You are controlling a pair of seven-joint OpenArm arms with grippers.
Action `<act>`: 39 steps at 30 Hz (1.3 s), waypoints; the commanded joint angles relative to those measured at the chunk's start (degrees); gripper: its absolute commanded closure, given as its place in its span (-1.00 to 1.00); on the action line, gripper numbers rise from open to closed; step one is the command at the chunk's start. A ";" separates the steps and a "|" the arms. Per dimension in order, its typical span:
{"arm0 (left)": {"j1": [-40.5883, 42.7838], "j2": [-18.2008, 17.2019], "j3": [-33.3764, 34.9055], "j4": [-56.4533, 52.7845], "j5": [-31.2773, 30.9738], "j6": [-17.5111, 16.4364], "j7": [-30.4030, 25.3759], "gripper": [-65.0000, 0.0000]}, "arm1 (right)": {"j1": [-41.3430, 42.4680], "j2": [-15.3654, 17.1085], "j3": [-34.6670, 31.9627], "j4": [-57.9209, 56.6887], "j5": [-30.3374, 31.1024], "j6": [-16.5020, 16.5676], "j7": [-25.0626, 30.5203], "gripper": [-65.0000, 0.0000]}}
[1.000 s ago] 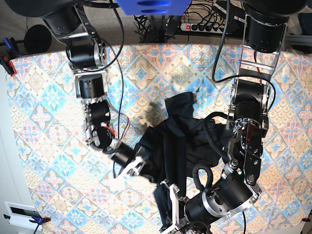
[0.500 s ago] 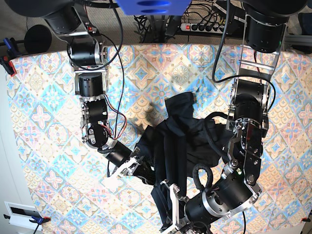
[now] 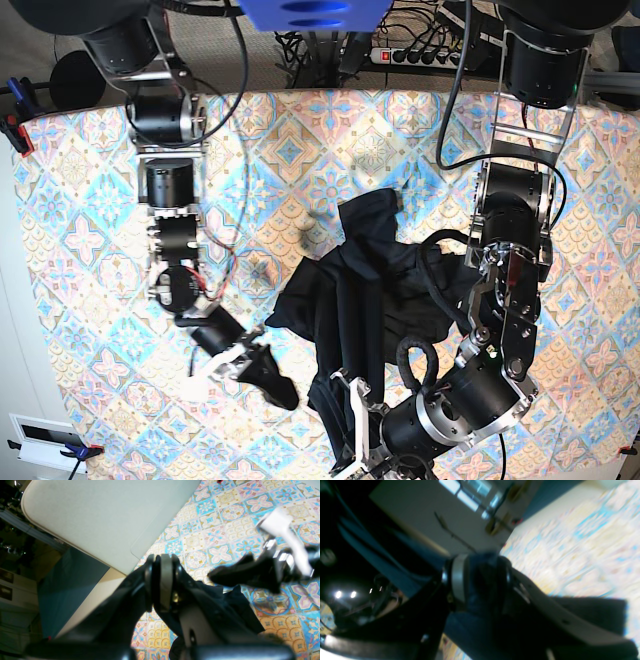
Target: Layout the t-shirt on the table in an organized manner, then fold the t-shirt properly
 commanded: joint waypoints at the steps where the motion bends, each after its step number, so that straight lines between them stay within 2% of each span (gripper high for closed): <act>1: -2.23 0.10 -0.38 0.67 0.20 0.24 -1.39 1.00 | 1.70 0.03 0.10 1.06 1.99 0.94 0.54 0.43; 7: -2.23 0.10 -0.38 0.67 0.38 0.24 -1.39 1.00 | 1.62 1.70 0.19 2.38 6.03 0.94 -0.86 0.43; 15: -2.23 0.45 -0.21 0.76 2.93 0.24 -1.39 1.00 | 1.53 1.78 0.10 11.44 6.12 0.94 -3.50 0.43; 20: -2.23 0.45 -0.29 0.76 2.93 0.24 -1.39 1.00 | 0.12 1.78 -0.34 12.49 6.03 1.03 -3.50 0.43; 30: -2.32 0.54 -0.29 0.76 2.93 0.24 -1.39 1.00 | -0.32 1.70 -8.69 11.88 5.77 1.03 -2.89 0.43; 32: -2.32 0.54 -0.29 0.76 2.93 0.24 -1.39 1.00 | -0.32 1.61 -9.30 11.88 4.63 1.03 -2.89 0.43; 36: -2.32 0.54 -0.38 0.76 2.93 0.24 -1.39 1.00 | -0.32 1.35 -9.22 11.79 -2.58 1.03 -2.89 0.43; 39: -2.32 0.54 -0.38 0.76 2.93 0.24 -1.39 1.00 | -0.32 -0.32 -9.22 11.79 -5.04 1.03 -2.89 0.43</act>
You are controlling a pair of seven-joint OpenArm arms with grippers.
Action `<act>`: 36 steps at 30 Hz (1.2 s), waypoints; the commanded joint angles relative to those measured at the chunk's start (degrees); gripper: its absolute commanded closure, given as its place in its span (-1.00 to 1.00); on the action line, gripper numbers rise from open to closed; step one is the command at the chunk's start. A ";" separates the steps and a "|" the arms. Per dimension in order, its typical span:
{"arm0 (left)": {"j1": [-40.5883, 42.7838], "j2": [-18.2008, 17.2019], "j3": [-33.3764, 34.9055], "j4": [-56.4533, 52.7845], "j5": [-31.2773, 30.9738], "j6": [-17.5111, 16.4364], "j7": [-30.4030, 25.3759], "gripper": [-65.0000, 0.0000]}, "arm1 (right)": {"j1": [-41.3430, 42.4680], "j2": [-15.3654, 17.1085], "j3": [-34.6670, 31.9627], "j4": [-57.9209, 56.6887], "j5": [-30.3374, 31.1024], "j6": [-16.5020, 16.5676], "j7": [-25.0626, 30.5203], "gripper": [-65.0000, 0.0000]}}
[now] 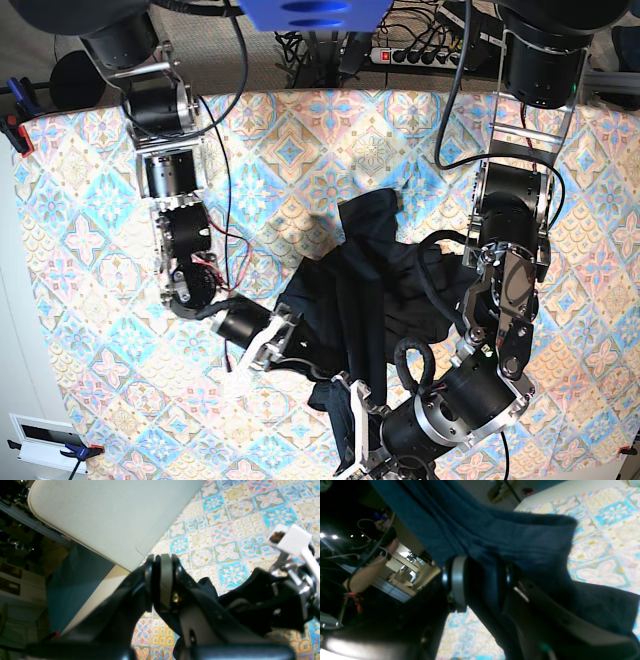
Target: Layout the t-shirt on the table in an organized manner, then fold the t-shirt properly
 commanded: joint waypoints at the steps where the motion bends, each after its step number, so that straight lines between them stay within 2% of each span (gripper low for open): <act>1: -2.29 0.08 -0.49 0.74 0.11 0.24 -1.39 1.00 | 2.06 -0.94 0.18 0.93 0.77 0.98 1.22 0.43; 8: -2.29 0.08 -0.49 0.74 0.11 0.33 -1.39 1.00 | 2.33 -3.05 0.27 -3.82 -1.26 0.98 2.72 0.43; 16: -2.29 -0.10 -0.49 0.74 0.11 0.33 -1.39 1.00 | 2.50 -3.05 0.27 -7.07 -0.99 0.98 5.09 0.43; 20: -2.29 -0.10 -0.49 0.74 0.02 0.33 -1.39 1.00 | 6.11 -3.05 0.27 -7.25 -0.90 0.89 7.73 0.43; 26: -2.21 -0.19 -0.49 0.74 0.02 0.33 -1.39 1.00 | 8.92 -3.05 0.36 -10.41 -0.82 0.89 7.82 0.44; 28: -2.21 -0.27 -0.49 0.74 0.02 0.33 -1.39 1.00 | 8.92 -3.05 0.36 -10.24 -0.82 0.89 7.73 0.50; 30: -2.21 -0.27 -0.49 0.74 0.02 0.33 -1.39 1.00 | 8.92 -3.05 0.36 -10.24 -0.82 0.89 7.73 0.65; 33: -2.21 -0.27 -0.49 0.74 0.02 0.33 -1.39 1.00 | 8.92 -3.05 0.27 -10.24 -0.82 0.89 7.73 0.97; 36: -2.21 -0.27 -0.49 0.74 0.02 0.33 -1.39 1.00 | 8.92 -3.05 0.18 -10.24 -0.82 0.89 7.73 0.99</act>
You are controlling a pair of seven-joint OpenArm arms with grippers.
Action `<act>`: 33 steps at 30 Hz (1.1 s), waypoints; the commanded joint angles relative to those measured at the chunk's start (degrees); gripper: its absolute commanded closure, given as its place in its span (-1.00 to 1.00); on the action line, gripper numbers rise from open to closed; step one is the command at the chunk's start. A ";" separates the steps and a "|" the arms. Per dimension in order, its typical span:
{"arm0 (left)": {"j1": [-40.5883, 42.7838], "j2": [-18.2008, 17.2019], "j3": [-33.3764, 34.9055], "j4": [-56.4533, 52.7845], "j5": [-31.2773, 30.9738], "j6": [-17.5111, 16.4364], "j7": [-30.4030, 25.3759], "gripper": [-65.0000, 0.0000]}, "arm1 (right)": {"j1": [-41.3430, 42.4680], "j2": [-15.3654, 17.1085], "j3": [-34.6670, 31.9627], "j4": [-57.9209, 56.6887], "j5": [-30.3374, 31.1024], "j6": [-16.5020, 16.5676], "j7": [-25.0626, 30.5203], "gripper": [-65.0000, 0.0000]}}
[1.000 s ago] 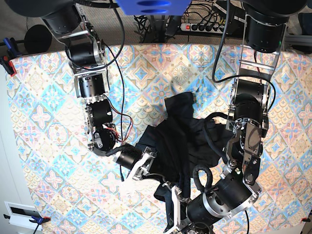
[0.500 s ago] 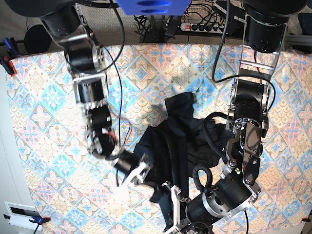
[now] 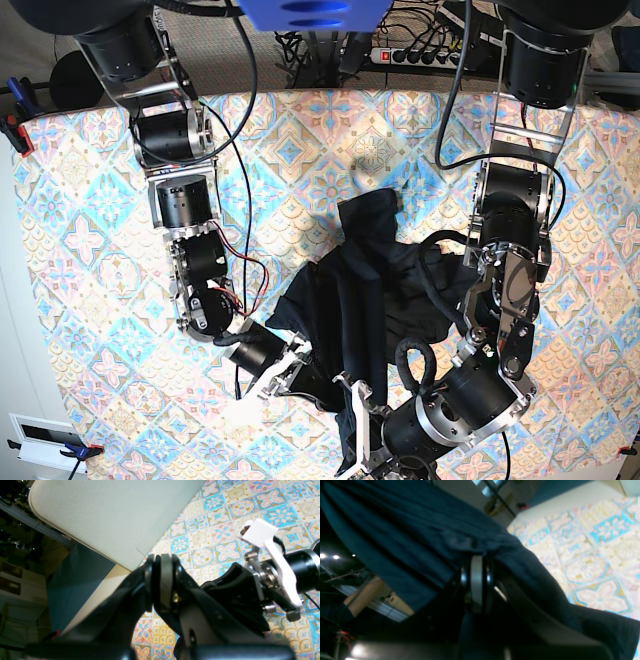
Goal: Layout the t-shirt on the table in an organized manner, then fold the t-shirt properly
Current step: 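Close the right gripper on the black shirt fabric beside the left gripper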
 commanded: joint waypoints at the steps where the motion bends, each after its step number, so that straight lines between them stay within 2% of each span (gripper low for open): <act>1: -2.23 -0.08 -0.43 0.74 0.04 0.31 -1.54 1.00 | 1.84 -0.08 -0.01 0.93 1.28 0.87 1.04 1.00; 4: -2.23 -0.08 -0.43 0.74 0.04 0.31 -1.54 1.00 | 1.84 -0.08 0.16 0.58 1.28 0.87 1.39 1.00; 7: -2.23 0.19 -0.43 0.74 0.13 0.31 -1.54 1.00 | 1.84 -0.08 3.15 0.23 0.84 0.61 1.39 0.91; 11: -2.23 0.19 -0.34 0.74 0.13 0.31 -1.54 1.00 | 2.10 0.19 4.82 -5.66 0.84 0.52 1.39 0.57; 14: -2.23 0.01 -0.34 0.74 0.13 0.31 -1.54 1.00 | 7.47 0.27 4.29 -8.65 0.75 0.61 1.39 0.31; 17: -2.23 -0.08 -0.34 0.74 0.13 0.31 -1.45 1.00 | 10.54 0.36 1.57 -9.44 -1.09 0.61 1.39 0.16; 20: -2.23 -0.08 -0.34 0.74 0.13 0.31 -1.45 1.00 | 10.72 1.86 -1.33 -9.09 -5.75 0.78 1.39 0.13; 24: -2.23 0.19 -0.34 0.74 0.13 0.31 -1.45 1.00 | 11.33 1.77 -3.71 -8.92 -12.52 1.14 1.57 0.12; 27: -2.23 0.19 -0.16 0.74 0.13 0.31 -1.45 1.00 | 12.04 1.59 -5.38 -8.92 -18.41 3.16 2.27 0.12; 30: -2.14 0.19 -0.16 0.74 0.13 0.31 -1.54 1.00 | 12.12 1.59 -7.31 -8.92 -20.87 3.51 4.73 0.12; 33: -2.05 0.19 -0.25 0.74 0.13 0.31 -1.54 1.00 | 12.12 1.42 -8.89 -8.92 -20.87 3.51 6.49 0.12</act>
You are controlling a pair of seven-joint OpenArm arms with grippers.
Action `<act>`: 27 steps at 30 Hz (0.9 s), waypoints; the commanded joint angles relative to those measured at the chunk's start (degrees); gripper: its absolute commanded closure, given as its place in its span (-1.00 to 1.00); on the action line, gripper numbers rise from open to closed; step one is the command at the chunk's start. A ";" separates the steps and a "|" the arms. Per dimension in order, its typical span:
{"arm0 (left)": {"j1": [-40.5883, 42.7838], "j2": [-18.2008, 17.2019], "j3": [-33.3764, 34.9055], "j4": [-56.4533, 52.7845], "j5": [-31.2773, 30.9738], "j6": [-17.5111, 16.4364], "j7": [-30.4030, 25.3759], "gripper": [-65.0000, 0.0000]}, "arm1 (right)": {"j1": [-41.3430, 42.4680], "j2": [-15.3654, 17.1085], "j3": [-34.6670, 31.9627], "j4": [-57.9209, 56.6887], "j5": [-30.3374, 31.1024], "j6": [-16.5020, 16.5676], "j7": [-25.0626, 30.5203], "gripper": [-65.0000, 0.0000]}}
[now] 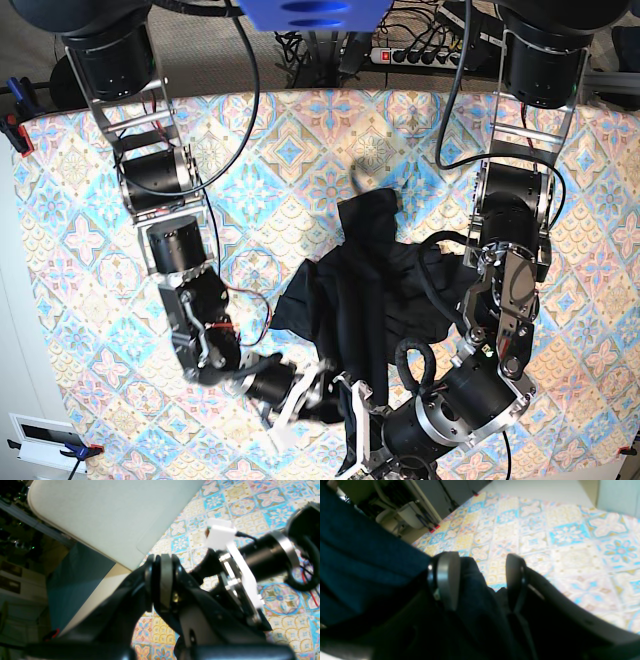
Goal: Layout the t-shirt on the table in an organized manner, then fold the t-shirt properly
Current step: 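Close the right gripper on the black shirt fabric beside the left gripper, then lift the shirt with both grippers and shake it loose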
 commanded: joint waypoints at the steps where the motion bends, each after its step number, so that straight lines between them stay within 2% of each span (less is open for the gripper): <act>1: -2.07 0.23 -0.36 0.74 -0.07 0.29 -1.56 1.00 | 1.61 -0.42 0.04 0.50 0.61 0.69 1.51 0.12; 5: -2.07 1.29 -0.18 0.74 0.02 0.29 -1.56 1.00 | 1.61 -3.15 0.31 0.50 0.53 0.69 3.27 0.12; 10: -2.07 6.03 1.05 0.47 4.42 0.29 -1.56 1.00 | 1.61 -3.15 0.92 0.50 0.70 0.69 5.91 0.13; 13: -2.34 7.88 3.51 0.47 5.30 0.29 -1.56 1.00 | 1.61 -2.62 6.37 0.15 0.44 0.69 5.82 0.13; 17: -2.34 10.96 5.71 0.47 5.39 0.29 -1.56 1.00 | 1.61 1.60 14.99 -0.02 0.44 0.51 5.73 0.13; 20: -2.07 12.98 6.59 0.38 5.39 0.29 -1.30 1.00 | 1.44 6.17 19.83 -0.02 0.44 0.51 5.73 0.13; 24: -1.81 14.74 7.29 0.38 4.77 0.20 -0.95 1.00 | 0.56 11.89 23.17 -0.02 0.44 0.51 5.73 0.13; 27: -1.19 14.91 8.70 0.74 4.68 0.11 0.28 1.00 | -2.61 13.21 24.75 0.06 0.61 0.51 5.73 0.13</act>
